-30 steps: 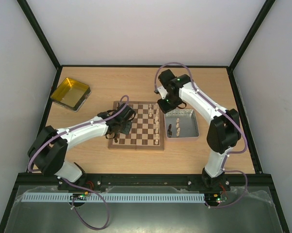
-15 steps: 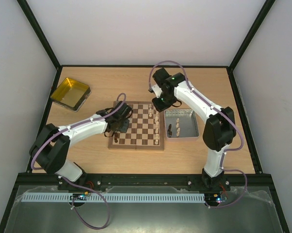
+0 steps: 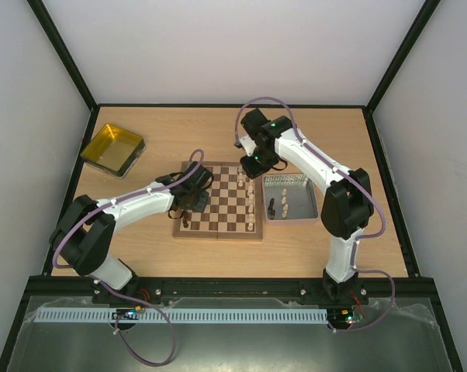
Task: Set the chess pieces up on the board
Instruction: Pick up the chess piece from the storage box.
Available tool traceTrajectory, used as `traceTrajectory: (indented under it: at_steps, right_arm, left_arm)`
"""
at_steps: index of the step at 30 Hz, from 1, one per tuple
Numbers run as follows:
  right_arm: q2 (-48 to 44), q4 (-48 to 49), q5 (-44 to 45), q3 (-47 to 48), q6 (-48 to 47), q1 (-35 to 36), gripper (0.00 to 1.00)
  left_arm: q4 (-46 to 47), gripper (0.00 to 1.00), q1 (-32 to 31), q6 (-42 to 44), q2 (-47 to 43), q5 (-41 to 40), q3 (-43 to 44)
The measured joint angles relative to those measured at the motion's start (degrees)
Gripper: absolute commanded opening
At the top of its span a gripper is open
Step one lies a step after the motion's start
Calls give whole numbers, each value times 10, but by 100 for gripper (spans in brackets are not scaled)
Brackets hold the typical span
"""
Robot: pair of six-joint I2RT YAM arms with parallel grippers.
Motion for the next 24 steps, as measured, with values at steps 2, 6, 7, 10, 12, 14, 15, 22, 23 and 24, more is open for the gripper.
traceTrajectory:
  at_steps: [2, 6, 7, 10, 12, 14, 15, 22, 23, 24]
  right_arm:
    - [1, 0, 0, 0, 0, 1, 2]
    - [4, 0, 0, 1, 0, 6, 2]
    - [5, 0, 0, 1, 0, 7, 2]
    - [8, 0, -1, 1, 0, 10, 2]
    - [10, 0, -1, 2, 0, 10, 2]
    - [12, 0, -1, 2, 0, 11, 2]
    - [12, 0, -1, 2, 0, 11, 2]
    - [12, 0, -1, 2, 0, 11, 2]
    - [12, 0, -1, 2, 0, 11, 2]
    - [12, 0, -2, 2, 0, 11, 2]
  left_arm:
    - [0, 6, 3, 2, 1, 1, 0]
    - [2, 5, 8, 4, 1, 5, 2]
    - [2, 5, 10, 4, 1, 7, 2]
    - [4, 5, 16, 6, 1, 11, 3]
    - [5, 5, 19, 7, 1, 15, 5]
    - [7, 5, 19, 8, 2, 17, 7]
    - [9, 6, 20, 8, 3, 19, 8]
    - [13, 6, 26, 9, 4, 30, 9]
    - [13, 6, 26, 10, 4, 32, 9]
    - [13, 7, 26, 10, 5, 33, 9]
